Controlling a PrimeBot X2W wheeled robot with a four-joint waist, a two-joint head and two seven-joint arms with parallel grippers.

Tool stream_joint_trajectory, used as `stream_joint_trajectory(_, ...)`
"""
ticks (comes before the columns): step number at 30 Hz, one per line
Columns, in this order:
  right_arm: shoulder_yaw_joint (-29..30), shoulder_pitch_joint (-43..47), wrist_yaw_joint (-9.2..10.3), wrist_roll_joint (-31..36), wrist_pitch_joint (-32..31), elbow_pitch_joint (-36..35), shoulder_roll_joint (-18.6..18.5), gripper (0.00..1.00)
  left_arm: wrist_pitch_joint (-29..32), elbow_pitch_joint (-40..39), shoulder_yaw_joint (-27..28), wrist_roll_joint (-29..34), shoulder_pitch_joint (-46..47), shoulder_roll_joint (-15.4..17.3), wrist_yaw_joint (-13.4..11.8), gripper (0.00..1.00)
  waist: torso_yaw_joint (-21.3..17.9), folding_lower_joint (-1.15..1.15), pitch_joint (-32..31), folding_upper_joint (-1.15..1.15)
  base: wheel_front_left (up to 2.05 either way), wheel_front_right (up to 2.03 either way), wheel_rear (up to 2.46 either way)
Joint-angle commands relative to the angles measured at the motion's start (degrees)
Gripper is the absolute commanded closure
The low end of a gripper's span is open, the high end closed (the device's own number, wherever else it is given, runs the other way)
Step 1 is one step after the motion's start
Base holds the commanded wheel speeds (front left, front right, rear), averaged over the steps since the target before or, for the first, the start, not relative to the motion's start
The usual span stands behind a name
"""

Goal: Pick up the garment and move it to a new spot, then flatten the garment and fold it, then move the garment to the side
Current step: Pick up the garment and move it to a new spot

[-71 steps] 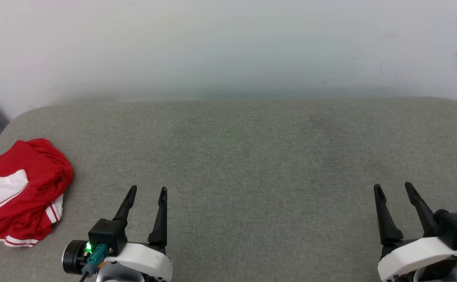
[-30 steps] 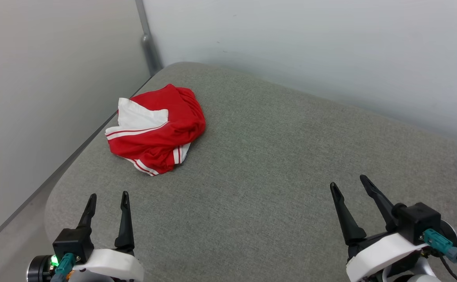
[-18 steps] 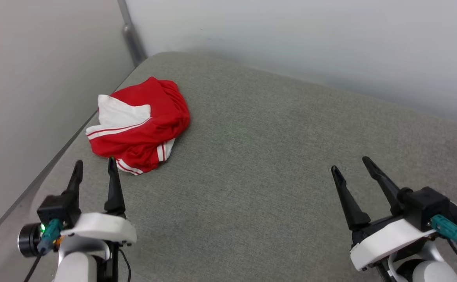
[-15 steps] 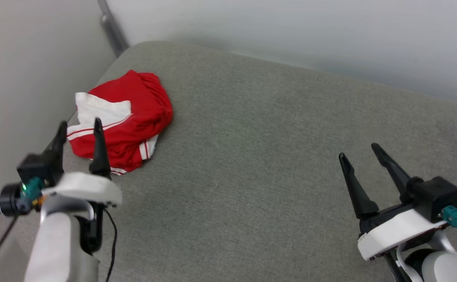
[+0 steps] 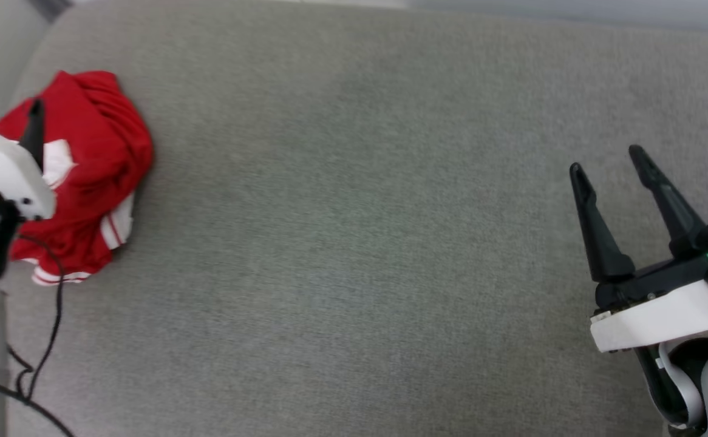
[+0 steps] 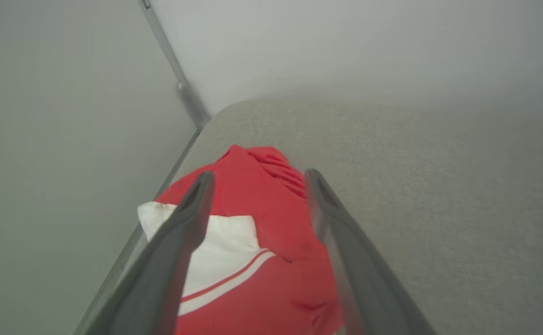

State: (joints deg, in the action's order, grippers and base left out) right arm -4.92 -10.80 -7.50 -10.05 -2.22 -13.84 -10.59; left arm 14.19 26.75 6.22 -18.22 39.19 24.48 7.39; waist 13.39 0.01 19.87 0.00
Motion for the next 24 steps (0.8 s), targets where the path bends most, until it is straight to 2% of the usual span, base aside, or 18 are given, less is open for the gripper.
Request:
stream_joint_trajectory(1,-0.1,-1.2,0.02,-0.4,0.1,-0.3,0.1,0.00,2.7,1.2,0.3,-1.3,0.7,1.1,0.0,0.00,-2.9,-0.01,3.7,0.00,0.00,0.00,0.00)
stream_joint_trajectory(5,0.4,-2.3,0.02,-0.9,0.6,-0.4,-0.2,0.00,13.7,5.7,1.0,-4.8,1.6,4.9,0.1,0.00,-4.3,-0.01,6.2,0.00,0.00,0.00,0.00)
stream_joint_trajectory(8,0.6,-2.9,0.02,-1.4,0.9,-0.2,-0.1,0.00,20.3,8.2,1.4,-7.0,0.7,6.4,0.1,0.00,-5.1,-0.01,7.6,0.00,0.00,0.00,0.00)
stream_joint_trajectory(13,0.7,-3.7,0.02,-2.0,1.2,0.0,-0.4,0.00,28.8,10.5,2.6,-10.2,-1.7,6.2,-0.7,0.00,-5.7,-0.01,8.8,0.00,0.00,0.00,0.00)
stream_joint_trajectory(16,1.0,-3.7,0.02,-2.2,1.1,0.2,-0.5,0.00,31.2,11.0,3.1,-11.3,-3.4,5.4,-1.8,0.00,-5.8,-0.01,9.0,0.00,0.00,0.00,0.00)
stream_joint_trajectory(17,1.0,-3.8,0.02,-2.3,1.0,0.2,-0.6,0.00,31.2,10.8,3.3,-11.6,-3.7,5.2,-2.2,0.36,-5.8,-0.01,9.0,0.00,0.00,0.00,0.00)
stream_joint_trajectory(19,1.0,-4.1,0.02,-2.7,0.8,0.0,-0.5,0.00,31.0,10.3,3.5,-12.0,-4.2,4.7,-2.4,1.00,-5.8,-0.01,8.8,0.00,0.00,0.00,0.00)
stream_joint_trajectory(24,1.0,-4.1,0.02,-2.5,0.5,-0.9,-0.3,0.00,27.2,7.6,3.6,-10.7,-4.7,5.7,-3.0,1.00,-5.5,-0.01,7.4,0.00,0.00,0.00,0.00)
